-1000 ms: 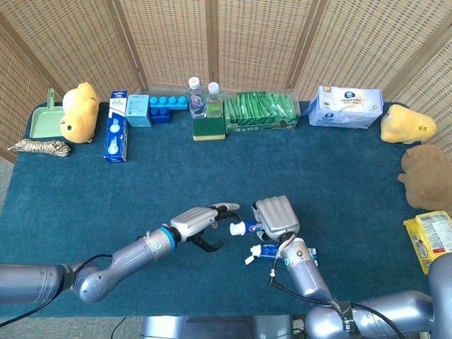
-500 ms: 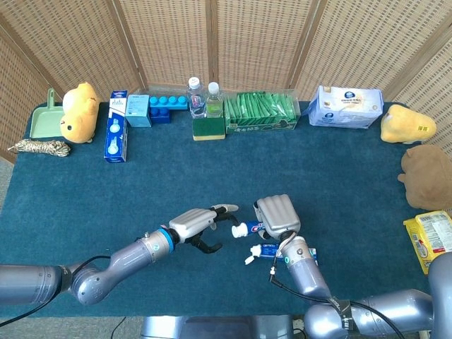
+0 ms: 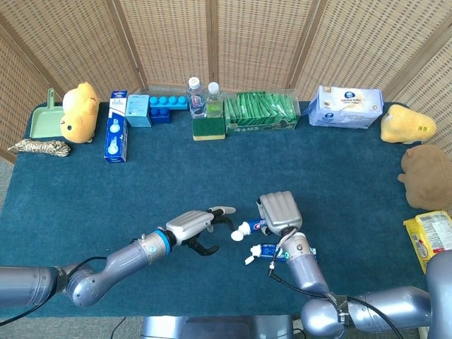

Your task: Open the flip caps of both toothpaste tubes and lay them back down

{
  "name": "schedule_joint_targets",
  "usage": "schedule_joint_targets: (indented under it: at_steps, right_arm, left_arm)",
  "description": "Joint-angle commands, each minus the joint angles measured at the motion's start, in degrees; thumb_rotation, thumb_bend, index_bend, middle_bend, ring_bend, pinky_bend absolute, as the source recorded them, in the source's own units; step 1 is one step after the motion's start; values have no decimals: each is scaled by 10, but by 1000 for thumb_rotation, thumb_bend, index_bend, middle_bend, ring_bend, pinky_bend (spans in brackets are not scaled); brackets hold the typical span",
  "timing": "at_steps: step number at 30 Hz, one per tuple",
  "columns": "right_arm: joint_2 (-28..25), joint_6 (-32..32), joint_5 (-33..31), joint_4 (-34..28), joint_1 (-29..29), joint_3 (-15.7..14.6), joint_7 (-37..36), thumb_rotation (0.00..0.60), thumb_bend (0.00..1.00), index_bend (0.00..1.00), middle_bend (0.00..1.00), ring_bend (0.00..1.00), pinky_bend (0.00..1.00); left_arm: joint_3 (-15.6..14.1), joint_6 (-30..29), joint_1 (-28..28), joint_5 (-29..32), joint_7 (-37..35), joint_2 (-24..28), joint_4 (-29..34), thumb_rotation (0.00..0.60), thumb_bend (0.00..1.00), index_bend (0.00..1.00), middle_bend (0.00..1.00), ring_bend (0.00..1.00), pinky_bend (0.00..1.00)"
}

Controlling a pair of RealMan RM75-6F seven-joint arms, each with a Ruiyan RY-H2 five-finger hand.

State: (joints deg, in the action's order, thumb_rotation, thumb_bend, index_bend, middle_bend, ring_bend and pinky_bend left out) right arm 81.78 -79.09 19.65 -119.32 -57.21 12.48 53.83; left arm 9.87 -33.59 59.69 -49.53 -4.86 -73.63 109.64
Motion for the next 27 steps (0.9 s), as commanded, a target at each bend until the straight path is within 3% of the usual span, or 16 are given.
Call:
schedule_joint_targets:
  at_steps: [1,16,27]
  right_arm:
    - [1,-1,-4,3,-2,2,0,600,525,913,789,708,767]
    - [17,-18,3,4,-8,-1,8,600,526,912,789,708,767]
    - [-10,-33,20,9,11,2,-9,600,527,912,789,708,767]
  left_arm:
    - [-1,0,-1,-2,-1,2,1,600,398,276,26,0,320]
    - [4,-3,-2,-12,-16,7,7,600,397,232,13,0,320]
    - [21,-37,-43,-52,-44,75,45,600,397,221,13,0,320]
